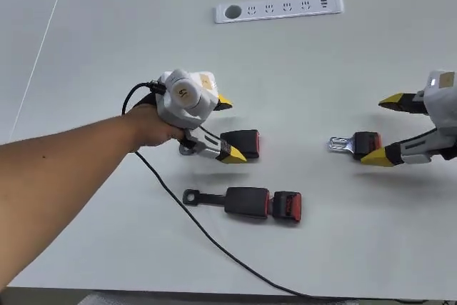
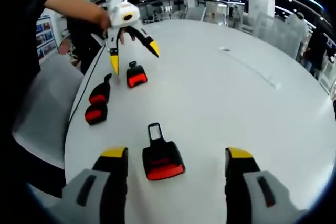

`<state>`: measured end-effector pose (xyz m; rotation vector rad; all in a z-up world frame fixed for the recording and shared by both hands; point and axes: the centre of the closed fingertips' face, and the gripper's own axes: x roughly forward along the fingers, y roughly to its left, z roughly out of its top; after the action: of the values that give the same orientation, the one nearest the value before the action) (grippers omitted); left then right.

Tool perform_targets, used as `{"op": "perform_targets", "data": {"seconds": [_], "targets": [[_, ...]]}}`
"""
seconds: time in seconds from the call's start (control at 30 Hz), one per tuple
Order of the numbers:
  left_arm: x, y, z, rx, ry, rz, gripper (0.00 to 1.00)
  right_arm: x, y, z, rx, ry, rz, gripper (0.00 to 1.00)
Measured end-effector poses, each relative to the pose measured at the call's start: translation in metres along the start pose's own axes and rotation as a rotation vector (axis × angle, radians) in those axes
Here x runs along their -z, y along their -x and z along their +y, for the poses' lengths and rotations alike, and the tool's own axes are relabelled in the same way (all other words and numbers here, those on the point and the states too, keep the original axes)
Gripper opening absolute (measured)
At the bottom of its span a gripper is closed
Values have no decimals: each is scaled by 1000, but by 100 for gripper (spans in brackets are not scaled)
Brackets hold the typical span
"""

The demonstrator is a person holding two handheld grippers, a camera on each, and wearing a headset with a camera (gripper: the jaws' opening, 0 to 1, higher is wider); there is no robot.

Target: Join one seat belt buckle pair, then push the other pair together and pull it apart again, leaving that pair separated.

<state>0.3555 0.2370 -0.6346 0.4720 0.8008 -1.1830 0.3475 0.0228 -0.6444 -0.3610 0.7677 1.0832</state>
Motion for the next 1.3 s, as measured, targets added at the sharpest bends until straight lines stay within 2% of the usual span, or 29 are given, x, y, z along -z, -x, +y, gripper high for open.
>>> {"op": "perform_targets", "data": {"seconds": [0.07,0.13,0.17,0.2,0.23,0.27,0.33,0.4,0.47,0.6,0.7,0.8,1.0,1.1,1.3], "targets": [[1,5,-3,-13,40,-23,85,-1,2,0,39,1,-3,81],[4,12,-1,-54,77,-35,88,-6,4,3,77,-11,-32,84],[4,14,-1,-70,100,-45,89,-9,5,3,106,-42,-59,85],[5,18,-1,-94,143,-65,90,-10,7,4,123,-64,-70,86],[5,19,-1,-101,156,-73,91,-10,8,6,142,-90,-78,87],[5,24,-1,-123,191,-103,91,-12,9,6,159,-97,-93,89],[6,31,-3,-150,236,-133,91,-14,12,11,195,-94,-112,91],[11,39,-6,-174,249,-137,91,-16,15,16,223,-128,-132,92],[11,47,-8,-202,279,-164,92,-20,18,22,242,-155,-155,94],[13,63,-16,-250,306,-202,93,-27,23,33,284,-170,-189,95],[14,77,-21,-290,338,-249,93,-32,26,42,304,-186,-218,97],[24,89,-25,-314,356,-279,93,-33,27,52,311,-195,-223,97],[39,108,-45,-337,349,-278,94,-36,33,72,331,-197,-255,98],[44,121,-58,-348,364,-298,94,-35,37,81,338,-196,-265,99],[56,139,-75,-372,378,-310,94,-33,47,98,352,-194,-281,99]]}}
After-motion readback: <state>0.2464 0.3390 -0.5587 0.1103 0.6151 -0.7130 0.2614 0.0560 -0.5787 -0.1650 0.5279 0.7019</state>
